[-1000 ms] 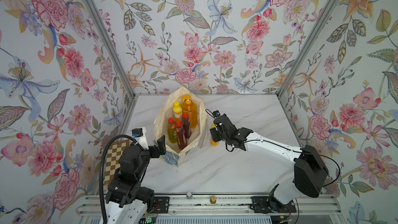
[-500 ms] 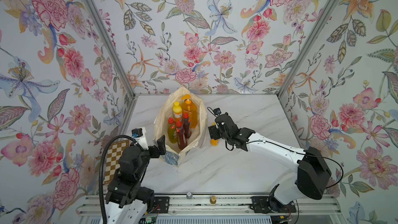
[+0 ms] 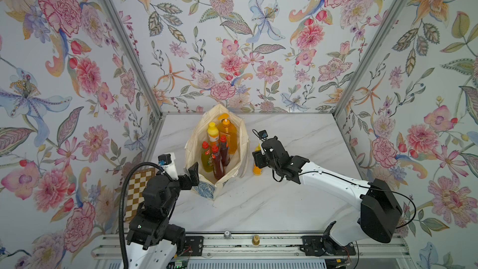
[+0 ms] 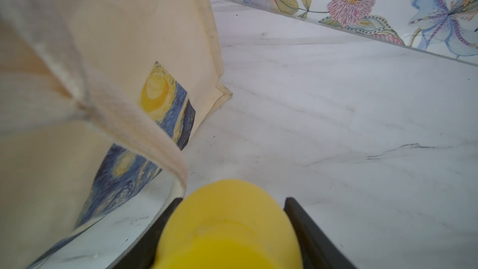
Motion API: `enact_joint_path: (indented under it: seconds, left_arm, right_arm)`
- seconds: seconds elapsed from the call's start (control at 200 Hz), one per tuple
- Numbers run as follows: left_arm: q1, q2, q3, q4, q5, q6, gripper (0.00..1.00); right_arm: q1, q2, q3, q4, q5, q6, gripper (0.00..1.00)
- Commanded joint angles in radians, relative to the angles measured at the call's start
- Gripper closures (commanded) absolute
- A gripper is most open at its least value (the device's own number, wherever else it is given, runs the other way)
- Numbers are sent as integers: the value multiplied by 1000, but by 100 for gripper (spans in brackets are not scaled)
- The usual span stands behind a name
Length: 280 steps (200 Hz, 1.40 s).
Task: Pack dish soap into the shopping bag
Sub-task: Pick up the bottle of dish soap at the center of the board.
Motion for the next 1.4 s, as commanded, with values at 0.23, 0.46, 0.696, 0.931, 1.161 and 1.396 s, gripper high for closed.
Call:
enact_joint_path:
  seconds: [0.23,0.46,0.696,0.931,1.161,1.396]
  left_arm:
    - [-8,-17,0,-3,-12,4,1]
    - [-8,8,41,-55,37,-2,5]
    - [-8,26,66,-91,50,-1,8]
    - [-8,2,55,-76,39,-13,13]
    - [-7,-2,44,-71,37,-16,14]
    - [-8,-1,38,-68,37,-10,14]
  right_arm:
    - [-2,7,-25,69,-19,-36,65]
    - [-1,-40,-51,91,-2,-53,82]
    - [4,-116,-39,43,34,-68,95]
    - [3,-186,-15,-9,72,-68,100]
    - [8,-228,82,-102,67,-88,100]
    - [42,-243,225,-213,87,-120,100]
